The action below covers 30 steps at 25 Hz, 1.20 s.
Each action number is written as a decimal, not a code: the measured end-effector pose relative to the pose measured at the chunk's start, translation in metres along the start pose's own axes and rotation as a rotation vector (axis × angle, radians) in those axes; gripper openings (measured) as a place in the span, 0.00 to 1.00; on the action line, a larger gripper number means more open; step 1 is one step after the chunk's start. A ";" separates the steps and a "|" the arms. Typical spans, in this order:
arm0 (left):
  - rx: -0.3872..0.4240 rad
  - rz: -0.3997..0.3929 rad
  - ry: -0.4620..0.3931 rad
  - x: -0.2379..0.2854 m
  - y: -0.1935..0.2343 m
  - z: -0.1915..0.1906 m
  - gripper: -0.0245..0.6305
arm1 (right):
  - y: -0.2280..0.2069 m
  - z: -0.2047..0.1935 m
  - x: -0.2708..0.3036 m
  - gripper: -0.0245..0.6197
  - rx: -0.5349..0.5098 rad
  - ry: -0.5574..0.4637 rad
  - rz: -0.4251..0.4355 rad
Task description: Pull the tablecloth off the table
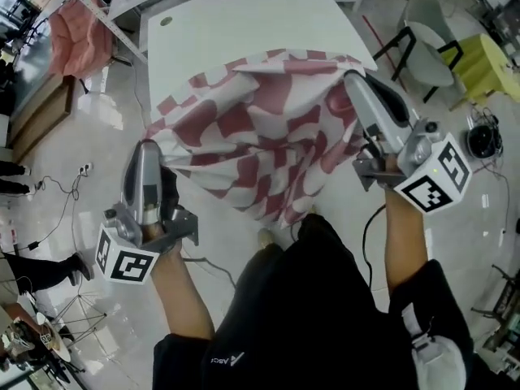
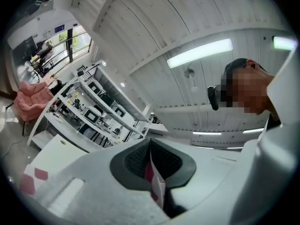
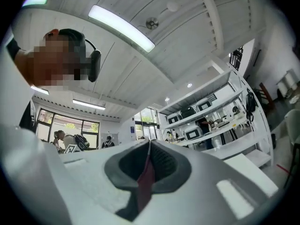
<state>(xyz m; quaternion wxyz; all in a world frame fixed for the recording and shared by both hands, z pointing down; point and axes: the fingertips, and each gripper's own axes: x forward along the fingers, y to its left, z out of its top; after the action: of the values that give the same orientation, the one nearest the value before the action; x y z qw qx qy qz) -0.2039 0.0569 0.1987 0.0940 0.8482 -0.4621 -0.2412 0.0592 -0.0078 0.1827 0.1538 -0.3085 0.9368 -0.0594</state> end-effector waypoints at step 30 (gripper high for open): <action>0.051 -0.100 -0.104 -0.054 -0.092 0.055 0.05 | 0.085 0.060 -0.078 0.05 -0.092 -0.078 0.008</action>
<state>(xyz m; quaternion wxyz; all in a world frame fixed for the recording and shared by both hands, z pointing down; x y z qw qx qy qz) -0.1876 0.1566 0.1334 0.0362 0.8586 -0.4296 -0.2774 0.0908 0.1062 0.1280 0.1761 -0.3133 0.9332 -0.0037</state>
